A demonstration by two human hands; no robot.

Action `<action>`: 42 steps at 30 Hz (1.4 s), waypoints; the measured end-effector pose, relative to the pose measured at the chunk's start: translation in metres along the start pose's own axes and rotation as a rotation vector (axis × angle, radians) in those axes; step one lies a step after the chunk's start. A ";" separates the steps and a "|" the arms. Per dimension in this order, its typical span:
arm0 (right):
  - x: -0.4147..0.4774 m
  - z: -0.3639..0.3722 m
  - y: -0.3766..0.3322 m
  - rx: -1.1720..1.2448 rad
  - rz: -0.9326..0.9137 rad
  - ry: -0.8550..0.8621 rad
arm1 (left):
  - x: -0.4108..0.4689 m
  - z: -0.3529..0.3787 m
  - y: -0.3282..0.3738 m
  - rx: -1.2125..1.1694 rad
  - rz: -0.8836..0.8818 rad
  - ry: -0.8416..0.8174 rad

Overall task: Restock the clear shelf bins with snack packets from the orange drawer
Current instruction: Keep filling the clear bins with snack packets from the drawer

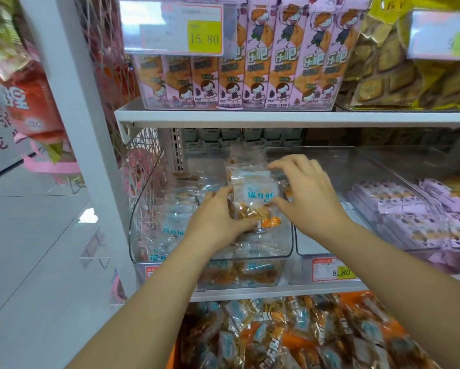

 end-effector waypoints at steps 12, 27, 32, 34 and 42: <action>-0.004 0.032 -0.020 -0.198 -0.132 -0.227 | -0.004 0.010 0.006 -0.005 -0.003 0.089; -0.003 0.043 -0.025 -0.378 -0.166 -0.196 | 0.004 0.012 -0.002 0.092 -0.007 0.106; -0.002 0.034 -0.027 -0.347 -0.178 -0.286 | -0.005 0.005 0.006 0.282 0.032 0.091; -0.004 0.028 -0.026 -0.288 -0.159 -0.319 | -0.015 -0.012 0.000 0.259 0.046 0.068; -0.018 0.007 -0.034 -0.129 -0.105 -0.237 | -0.079 -0.062 -0.061 0.508 0.059 -0.111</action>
Point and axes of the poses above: each hand's wrist, its own x-axis towards the middle knuckle, its own z-axis out of the palm, y = z × x, the point moved 5 cm from there along x, towards the middle knuckle, and after that the axes turned 7 degrees about x, right-handed, at the moved point
